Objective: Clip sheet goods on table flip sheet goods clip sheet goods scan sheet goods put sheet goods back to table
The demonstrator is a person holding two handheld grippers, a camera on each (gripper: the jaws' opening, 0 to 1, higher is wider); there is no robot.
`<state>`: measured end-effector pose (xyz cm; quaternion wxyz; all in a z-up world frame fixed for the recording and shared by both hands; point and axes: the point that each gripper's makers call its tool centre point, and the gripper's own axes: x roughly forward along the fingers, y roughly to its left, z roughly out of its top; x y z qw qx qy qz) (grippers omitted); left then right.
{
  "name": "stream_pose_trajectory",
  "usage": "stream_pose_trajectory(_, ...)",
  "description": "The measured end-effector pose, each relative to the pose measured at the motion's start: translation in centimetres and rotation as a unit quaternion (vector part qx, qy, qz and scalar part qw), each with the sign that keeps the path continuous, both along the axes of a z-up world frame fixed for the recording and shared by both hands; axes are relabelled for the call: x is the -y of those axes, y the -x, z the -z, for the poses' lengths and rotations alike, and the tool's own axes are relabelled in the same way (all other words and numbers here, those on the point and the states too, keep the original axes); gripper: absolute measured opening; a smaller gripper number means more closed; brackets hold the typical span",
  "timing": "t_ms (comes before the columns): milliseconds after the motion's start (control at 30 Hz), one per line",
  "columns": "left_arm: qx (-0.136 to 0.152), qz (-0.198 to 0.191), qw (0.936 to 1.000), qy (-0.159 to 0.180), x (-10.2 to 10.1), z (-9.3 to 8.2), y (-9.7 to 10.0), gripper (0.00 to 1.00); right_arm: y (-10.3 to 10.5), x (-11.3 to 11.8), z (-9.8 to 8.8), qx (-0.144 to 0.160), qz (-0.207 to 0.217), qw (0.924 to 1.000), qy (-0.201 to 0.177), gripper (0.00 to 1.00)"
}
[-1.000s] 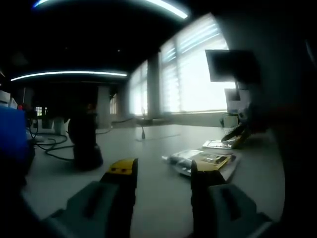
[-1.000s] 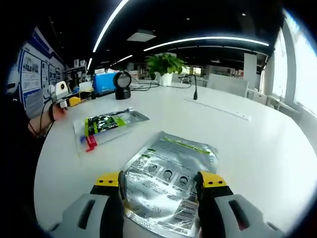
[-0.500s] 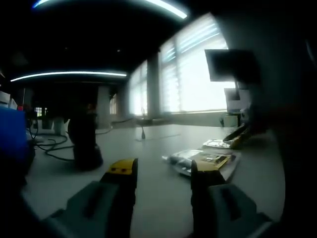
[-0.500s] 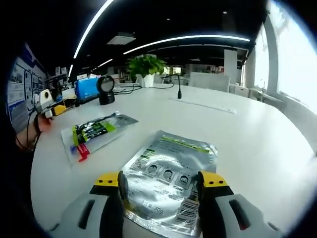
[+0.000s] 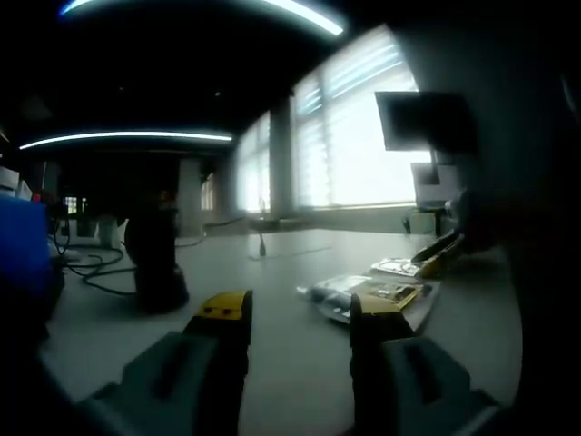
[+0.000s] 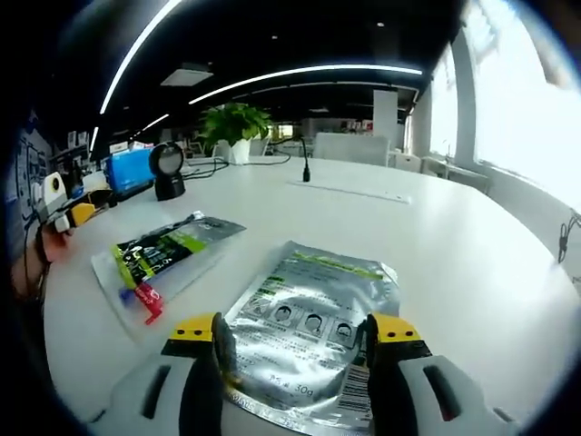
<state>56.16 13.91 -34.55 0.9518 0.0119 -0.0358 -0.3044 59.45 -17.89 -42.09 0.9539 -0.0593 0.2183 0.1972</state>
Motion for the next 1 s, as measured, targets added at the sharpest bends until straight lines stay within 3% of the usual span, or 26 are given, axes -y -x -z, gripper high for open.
stream_pose_trajectory(100,0.0,0.0,1.0,0.001,0.0,0.0,0.0,0.36,-0.1,0.0,-0.1,0.002,-0.012,0.9999,-0.005,0.59)
stream_pose_trajectory(233,-0.001,0.0,1.0,0.0,0.0,0.0,0.0,0.36,-0.3,-0.9,-1.9,0.026,-0.017,0.9964,-0.079,0.62)
stream_pose_trajectory(367,-0.002,0.0,1.0,-0.001,0.0,0.1,0.0,0.36,-1.0,-0.6,-4.3,0.081,-0.025,0.9953,-0.047,0.56)
stream_pose_trajectory(500,-0.002,0.0,1.0,-0.002,0.0,0.1,0.0,0.36,-1.6,-0.2,-5.5,0.087,-0.032,0.9943,-0.053,0.51)
stream_pose_trajectory(567,-0.002,-0.001,1.0,-0.002,0.0,0.1,0.0,0.36,-2.1,0.3,-5.7,0.09,-0.047,0.9942,-0.033,0.46)
stream_pose_trajectory(633,-0.002,-0.001,1.0,-0.002,0.0,0.1,0.0,0.36,-2.6,0.9,-5.5,0.084,-0.053,0.9949,-0.013,0.43)
stream_pose_trajectory(800,-0.003,0.0,1.0,-0.003,0.0,0.2,0.0,0.36,-4.5,2.3,-6.2,0.072,-0.045,0.9962,-0.018,0.37)
stream_pose_trajectory(1000,-0.004,0.0,1.0,-0.002,0.0,0.2,-0.1,0.36,-6.3,3.9,-5.3,0.033,-0.048,0.9982,-0.012,0.28)
